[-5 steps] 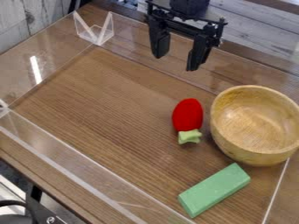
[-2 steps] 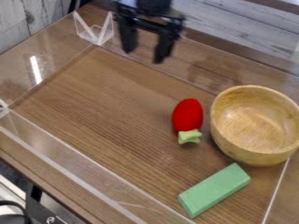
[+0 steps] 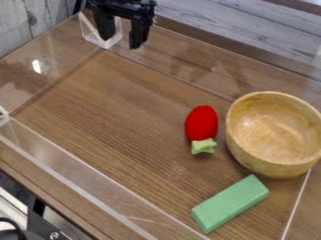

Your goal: Move the red object to the right side of the table

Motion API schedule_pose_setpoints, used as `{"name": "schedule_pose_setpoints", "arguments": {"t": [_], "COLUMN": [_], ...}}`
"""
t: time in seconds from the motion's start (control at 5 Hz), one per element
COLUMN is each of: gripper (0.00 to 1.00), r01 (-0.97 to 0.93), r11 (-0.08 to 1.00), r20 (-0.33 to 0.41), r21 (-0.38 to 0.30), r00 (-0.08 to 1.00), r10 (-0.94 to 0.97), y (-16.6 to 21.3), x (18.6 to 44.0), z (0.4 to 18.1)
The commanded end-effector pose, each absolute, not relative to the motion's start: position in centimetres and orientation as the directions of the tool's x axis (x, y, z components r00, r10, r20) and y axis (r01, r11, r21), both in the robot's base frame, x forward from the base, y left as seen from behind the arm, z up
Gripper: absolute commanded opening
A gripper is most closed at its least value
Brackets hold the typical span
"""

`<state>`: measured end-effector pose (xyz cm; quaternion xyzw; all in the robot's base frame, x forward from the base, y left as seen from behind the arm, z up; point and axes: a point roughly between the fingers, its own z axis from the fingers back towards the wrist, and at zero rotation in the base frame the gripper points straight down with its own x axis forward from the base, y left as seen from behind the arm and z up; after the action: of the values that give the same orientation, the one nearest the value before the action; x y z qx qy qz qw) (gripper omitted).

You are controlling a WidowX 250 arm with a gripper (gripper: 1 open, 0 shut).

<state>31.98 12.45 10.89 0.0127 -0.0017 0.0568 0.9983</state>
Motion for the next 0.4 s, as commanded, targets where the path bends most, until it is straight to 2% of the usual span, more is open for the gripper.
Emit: {"name": "schedule_pose_setpoints", "arguments": {"t": [0.0,0.2], "gripper": [1.00,1.00], "r01": [-0.177,-0.092], "r11": [0.983,0.994], "r20": [0.091,0.107], "r21": [0.055,0.066], "r00": [0.981,0.991], "r10": [0.172,0.084], "y": [14.2,15.0], "x": [34.6,35.8], "z": [12.0,11.5]}}
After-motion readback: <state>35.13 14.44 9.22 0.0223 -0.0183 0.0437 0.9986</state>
